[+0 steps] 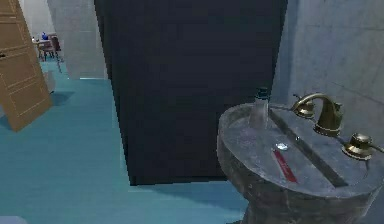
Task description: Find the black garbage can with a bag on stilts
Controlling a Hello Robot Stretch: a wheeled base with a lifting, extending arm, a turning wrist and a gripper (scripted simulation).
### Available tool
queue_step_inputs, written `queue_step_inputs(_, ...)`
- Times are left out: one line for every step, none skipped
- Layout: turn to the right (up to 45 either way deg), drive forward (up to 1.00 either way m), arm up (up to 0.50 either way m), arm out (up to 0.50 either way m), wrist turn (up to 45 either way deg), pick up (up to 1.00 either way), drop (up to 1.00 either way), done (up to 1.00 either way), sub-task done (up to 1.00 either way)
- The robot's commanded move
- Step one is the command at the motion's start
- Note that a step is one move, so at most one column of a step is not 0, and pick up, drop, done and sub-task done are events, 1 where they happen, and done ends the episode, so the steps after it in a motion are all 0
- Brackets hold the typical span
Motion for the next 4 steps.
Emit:
queue_step_inputs(-3.0,0.00,0.00,0.00,0.0,0.00,0.00,0.00,0.00)
queue_step_inputs(0.0,0.15,0.00,0.00,0.0,0.00,0.00,0.00,0.00)
queue_step_inputs(-27.0,0.00,0.00,0.00,0.0,0.00,0.00,0.00,0.00)
queue_step_inputs(0.0,0.70,0.00,0.00,0.0,0.00,0.00,0.00,0.00)
